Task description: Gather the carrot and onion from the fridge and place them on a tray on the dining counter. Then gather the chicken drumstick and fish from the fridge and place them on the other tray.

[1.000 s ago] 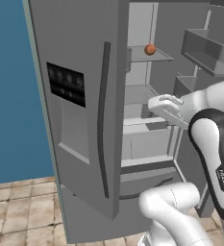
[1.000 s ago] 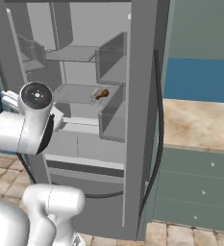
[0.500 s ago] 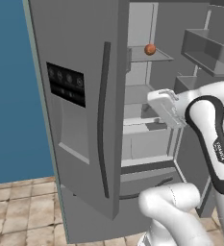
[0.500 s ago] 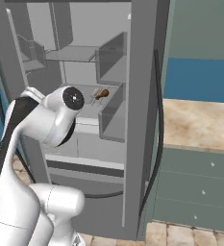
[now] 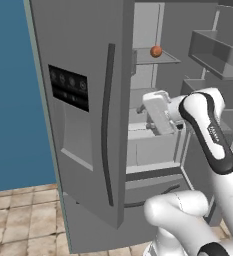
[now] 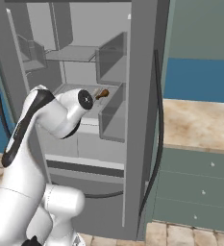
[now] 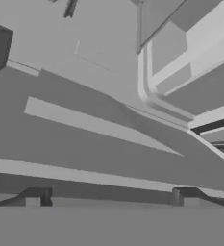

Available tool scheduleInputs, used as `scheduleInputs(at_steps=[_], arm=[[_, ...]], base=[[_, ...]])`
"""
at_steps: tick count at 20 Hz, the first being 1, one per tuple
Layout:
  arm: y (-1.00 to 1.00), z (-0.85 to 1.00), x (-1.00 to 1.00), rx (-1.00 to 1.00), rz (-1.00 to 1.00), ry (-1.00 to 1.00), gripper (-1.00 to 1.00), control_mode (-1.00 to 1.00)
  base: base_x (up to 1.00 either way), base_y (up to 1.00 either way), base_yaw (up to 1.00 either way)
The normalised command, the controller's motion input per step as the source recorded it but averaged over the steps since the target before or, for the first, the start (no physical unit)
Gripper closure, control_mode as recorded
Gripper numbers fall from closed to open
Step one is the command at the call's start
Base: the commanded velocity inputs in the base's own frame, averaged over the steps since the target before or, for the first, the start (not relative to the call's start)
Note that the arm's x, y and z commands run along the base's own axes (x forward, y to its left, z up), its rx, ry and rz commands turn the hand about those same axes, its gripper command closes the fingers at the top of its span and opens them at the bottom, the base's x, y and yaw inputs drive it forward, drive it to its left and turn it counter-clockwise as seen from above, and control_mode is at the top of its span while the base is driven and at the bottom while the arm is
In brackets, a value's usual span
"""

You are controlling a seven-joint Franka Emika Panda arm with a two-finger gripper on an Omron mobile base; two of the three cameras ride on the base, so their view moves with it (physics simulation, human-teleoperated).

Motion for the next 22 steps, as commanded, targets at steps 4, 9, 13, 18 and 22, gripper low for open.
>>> scheduleInputs(at_steps=[4,9,13,18,22], arm=[[0.52,-0.22,0.11,0.09,0.11,0.06,-1.00,-1.00],[0.73,-0.18,-0.01,0.02,0.22,0.05,-1.00,-1.00],[0.80,-0.10,-0.24,0.00,0.26,0.01,-1.00,-1.00],[0.82,-0.17,-0.18,0.00,0.26,0.00,-1.00,-1.00],[0.83,-0.24,0.00,0.00,0.23,0.00,-1.00,-1.00]], base=[[0.00,0.00,0.00],[0.00,0.00,0.00],[0.00,0.00,0.00],[0.00,0.00,0.00],[0.00,0.00,0.00]])
